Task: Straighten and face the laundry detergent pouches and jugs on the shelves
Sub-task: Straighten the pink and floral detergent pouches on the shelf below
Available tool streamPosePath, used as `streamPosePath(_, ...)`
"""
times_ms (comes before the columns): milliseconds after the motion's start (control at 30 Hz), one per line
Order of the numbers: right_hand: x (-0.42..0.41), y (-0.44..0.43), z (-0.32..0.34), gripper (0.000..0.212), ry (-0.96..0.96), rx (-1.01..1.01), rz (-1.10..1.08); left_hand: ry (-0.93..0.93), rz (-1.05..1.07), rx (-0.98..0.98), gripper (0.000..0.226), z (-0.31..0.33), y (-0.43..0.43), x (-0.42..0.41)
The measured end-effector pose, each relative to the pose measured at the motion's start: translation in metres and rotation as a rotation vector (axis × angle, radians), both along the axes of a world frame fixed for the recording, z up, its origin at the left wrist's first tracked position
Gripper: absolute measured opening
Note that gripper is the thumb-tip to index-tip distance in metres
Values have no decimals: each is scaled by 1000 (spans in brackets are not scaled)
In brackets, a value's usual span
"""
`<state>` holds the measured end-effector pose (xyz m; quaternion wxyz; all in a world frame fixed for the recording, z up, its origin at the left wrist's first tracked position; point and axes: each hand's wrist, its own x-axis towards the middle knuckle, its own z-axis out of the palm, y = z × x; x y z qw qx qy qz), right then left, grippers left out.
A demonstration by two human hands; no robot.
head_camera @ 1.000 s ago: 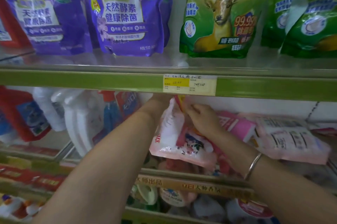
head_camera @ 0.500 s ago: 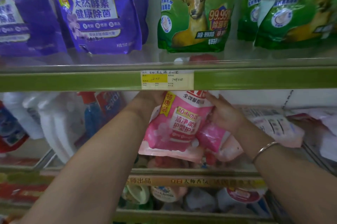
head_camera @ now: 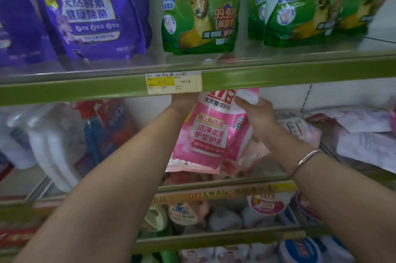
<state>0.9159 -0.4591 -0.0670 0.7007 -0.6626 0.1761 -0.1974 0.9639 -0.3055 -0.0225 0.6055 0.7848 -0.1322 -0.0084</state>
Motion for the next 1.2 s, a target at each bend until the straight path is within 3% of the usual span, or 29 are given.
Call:
streamPosePath(233,-37,-59,23,19,3,-168,-29,-30,92,-174,36,-10,-56,-2)
streamPosePath(367,-52,-114,20,17,30,-177,-99,125,-39,-114,34,-17,-106,-20)
streamPosePath(467,-64,-159,16,11,51,-180,-155,57,-79,-169,20,-21,-150,-31)
streamPosePath(500,-68,-172,13,15,63,-216,-174,42,-72,-206,25,-23,-164,-34)
streamPosePath(567,-75,-191,8,47,78,-251,-194,30,-70,-201,45,-34,-185,-38)
streamPosePath(633,-79,-206,1,64,121,-253,-204,40,-90,-157,39,-48,-200,-41)
streamPosePath(733,-78,-223,-11,61,173,-257,-199,87,-98,-54,27,-61,-212,-41)
streamPosePath(867,-73,-230,-17,58,173,-284,-172,101,-62,-79,25,-58,-212,-30)
streamPosePath(1000,-66,-220,-10,68,56,-337,-258,66,-52,-20,25,-55,-205,-22)
streamPosePath(1133,-52,-201,1,89,-6,-667,-400,-59,-62,156,27,-54,-198,-25)
streamPosePath(1200,-47,-191,-1,90,-62,-858,-477,-117,-67,239,28,-57,-188,-29)
